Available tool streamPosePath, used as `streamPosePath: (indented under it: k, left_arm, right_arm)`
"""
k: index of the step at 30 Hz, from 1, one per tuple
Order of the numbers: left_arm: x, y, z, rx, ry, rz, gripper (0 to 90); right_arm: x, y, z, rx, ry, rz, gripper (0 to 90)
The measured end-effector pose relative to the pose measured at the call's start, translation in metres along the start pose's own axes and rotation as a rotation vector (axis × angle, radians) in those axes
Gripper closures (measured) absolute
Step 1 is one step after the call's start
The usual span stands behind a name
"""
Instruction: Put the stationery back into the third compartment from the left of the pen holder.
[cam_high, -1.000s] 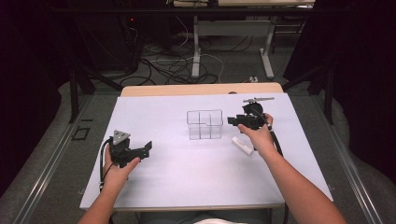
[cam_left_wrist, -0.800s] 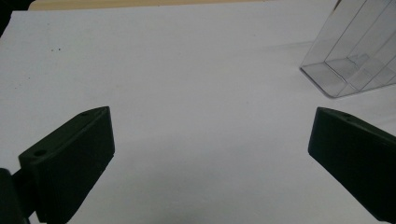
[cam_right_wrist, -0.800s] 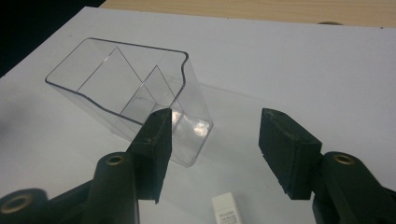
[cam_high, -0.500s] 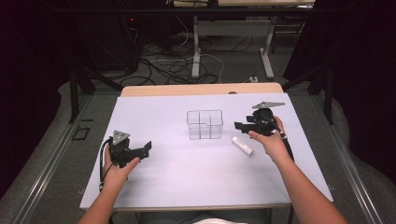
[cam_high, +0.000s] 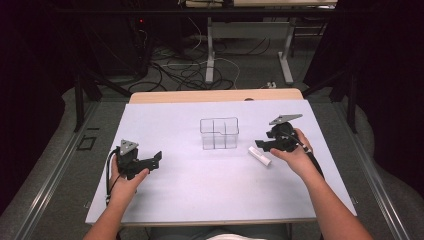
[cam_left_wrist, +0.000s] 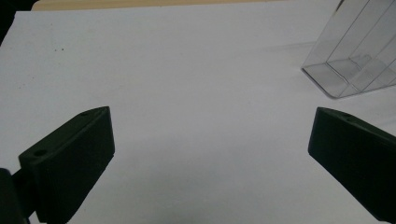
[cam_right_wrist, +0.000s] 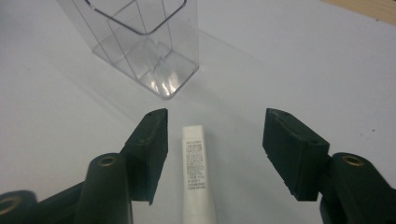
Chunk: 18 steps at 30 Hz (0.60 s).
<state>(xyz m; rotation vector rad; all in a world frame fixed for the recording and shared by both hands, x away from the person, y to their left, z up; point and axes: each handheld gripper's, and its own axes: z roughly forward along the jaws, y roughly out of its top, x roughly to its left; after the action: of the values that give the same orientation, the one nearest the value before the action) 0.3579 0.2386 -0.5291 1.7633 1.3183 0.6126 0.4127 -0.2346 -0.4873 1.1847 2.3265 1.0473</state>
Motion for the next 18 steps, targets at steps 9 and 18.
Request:
streamPosePath:
  k: [9, 18]
  left_arm:
    - [-0.001, 0.0, 0.001, 0.002, -0.001, -0.001, 0.4]
    - [-0.002, 0.0, 0.002, 0.008, -0.002, 0.004, 0.4]
  right_arm:
    - [-0.001, -0.009, 0.007, 0.062, 0.02, -0.026, 51.1]
    - [0.002, -0.017, 0.017, 0.132, 0.013, -0.056, 53.9]
